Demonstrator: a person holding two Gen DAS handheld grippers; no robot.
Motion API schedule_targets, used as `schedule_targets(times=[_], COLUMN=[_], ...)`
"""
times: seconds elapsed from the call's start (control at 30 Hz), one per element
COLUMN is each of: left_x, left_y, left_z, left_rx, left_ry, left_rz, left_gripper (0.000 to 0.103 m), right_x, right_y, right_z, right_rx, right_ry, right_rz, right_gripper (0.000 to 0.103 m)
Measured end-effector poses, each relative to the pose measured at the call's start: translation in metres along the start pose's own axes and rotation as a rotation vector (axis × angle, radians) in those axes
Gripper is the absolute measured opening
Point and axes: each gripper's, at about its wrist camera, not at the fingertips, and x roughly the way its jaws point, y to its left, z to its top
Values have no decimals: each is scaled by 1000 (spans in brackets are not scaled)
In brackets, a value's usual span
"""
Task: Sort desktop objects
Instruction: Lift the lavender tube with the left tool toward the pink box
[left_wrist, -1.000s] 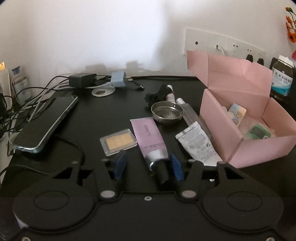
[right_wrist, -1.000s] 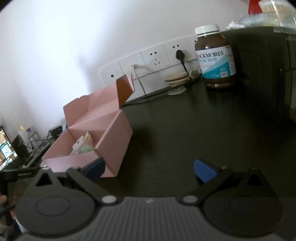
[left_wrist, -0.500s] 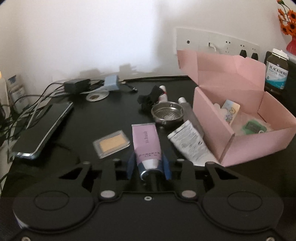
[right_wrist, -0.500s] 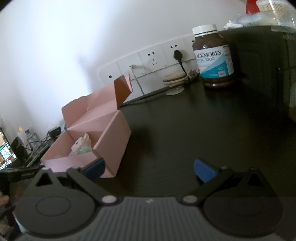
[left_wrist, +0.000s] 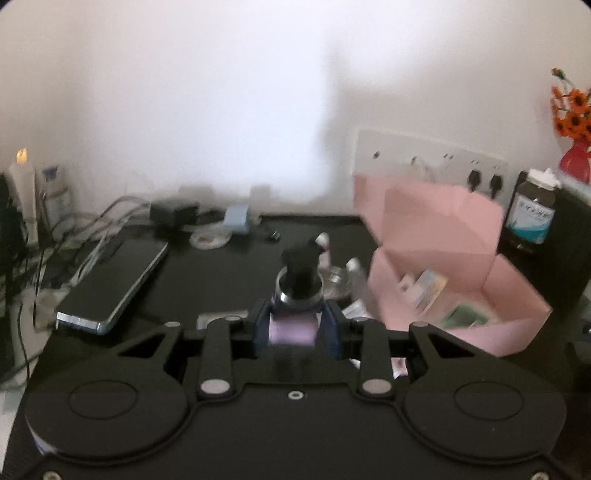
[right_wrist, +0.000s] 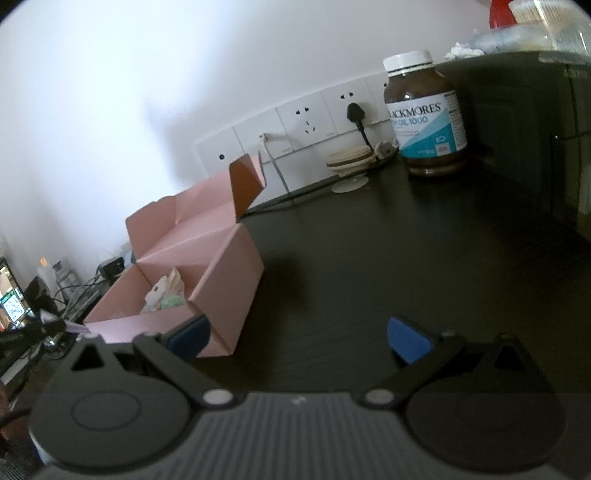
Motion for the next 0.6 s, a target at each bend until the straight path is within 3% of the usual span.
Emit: schedule_targets(times=[0.4,0.6], left_x=[3,-13], left_y=[-17,-28], left_z=[-2,16], left_rx=[-24,-23], left_ry=[3,-71], left_rz=[-53,-89], left_gripper=[32,32], right_x=[-1,0], right_y=[-3,-3], right_z=[0,1], right_rx=[11,14], right_ry=[-9,-3], right_rz=[8,13], right_gripper=[102,102])
